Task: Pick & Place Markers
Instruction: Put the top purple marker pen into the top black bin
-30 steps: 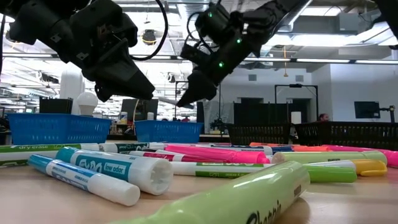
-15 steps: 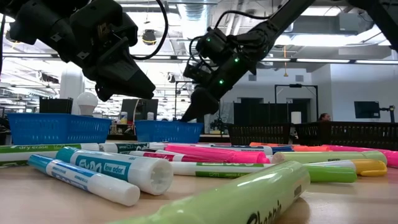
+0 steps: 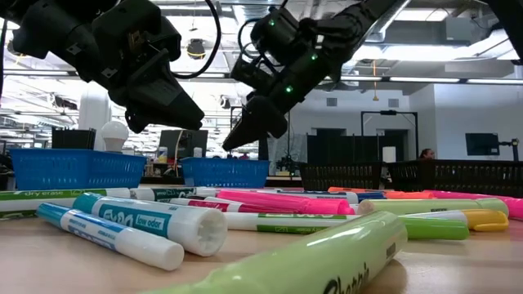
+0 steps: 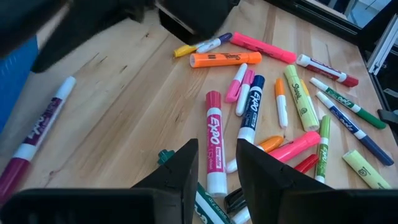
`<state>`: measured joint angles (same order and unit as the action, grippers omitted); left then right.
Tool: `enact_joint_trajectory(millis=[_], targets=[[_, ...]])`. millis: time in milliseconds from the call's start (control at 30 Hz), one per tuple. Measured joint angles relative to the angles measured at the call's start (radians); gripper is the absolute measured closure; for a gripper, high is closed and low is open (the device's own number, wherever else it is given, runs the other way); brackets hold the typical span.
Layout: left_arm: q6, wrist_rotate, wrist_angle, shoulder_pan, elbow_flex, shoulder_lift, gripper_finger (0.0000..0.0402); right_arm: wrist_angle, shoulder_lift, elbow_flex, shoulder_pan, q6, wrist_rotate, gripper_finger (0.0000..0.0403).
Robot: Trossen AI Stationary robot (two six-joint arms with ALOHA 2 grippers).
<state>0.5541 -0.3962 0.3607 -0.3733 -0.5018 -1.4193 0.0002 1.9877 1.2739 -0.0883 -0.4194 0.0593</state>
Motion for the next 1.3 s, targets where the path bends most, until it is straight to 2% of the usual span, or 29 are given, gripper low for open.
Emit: enact_joint_trajectory(millis=[100,267,400,567,800,933,1133,1300], targets=[[0.000,0.000,0.000,0.000,0.000,0.000,0.0298,-0.060,0.000,0.000,0.021,0.004,0.007,0.0268],[0.000,0.000,0.000,0.000,0.000,0.000,0.0298,-0.133,0.016,-0.002,0.015,0.105,0.007,0.0279],[0.000,0.000,0.000,0.000,0.000,0.000,0.0298,-0.133,0.053,-0.001,-0.015,0.140,0.002,0.0281],[0.000,0.000,0.000,0.000,0.000,0.000,0.0298,-0.112,0.113,0.001,-0.044,0.158,-0.082,0.0278],[0.000,0.000,0.000,0.000,0.000,0.000,0.0298,-0.090,0.138,0.004,-0.045,0.156,-0.087,0.0284],[0.000,0.000,0.000,0.000,0.000,0.000,0.0298,-0.093,0.132,0.004,-0.042,0.125,-0.090,0.0308],[0.000,0.000,0.000,0.000,0.000,0.000,0.0298,-0.108,0.124,0.003,-0.041,0.157,-0.143,0.0386],[0.000,0.000,0.000,0.000,0.000,0.000,0.0298,-0.198,0.090,0.001,-0.014,0.166,-0.152,0.0369]])
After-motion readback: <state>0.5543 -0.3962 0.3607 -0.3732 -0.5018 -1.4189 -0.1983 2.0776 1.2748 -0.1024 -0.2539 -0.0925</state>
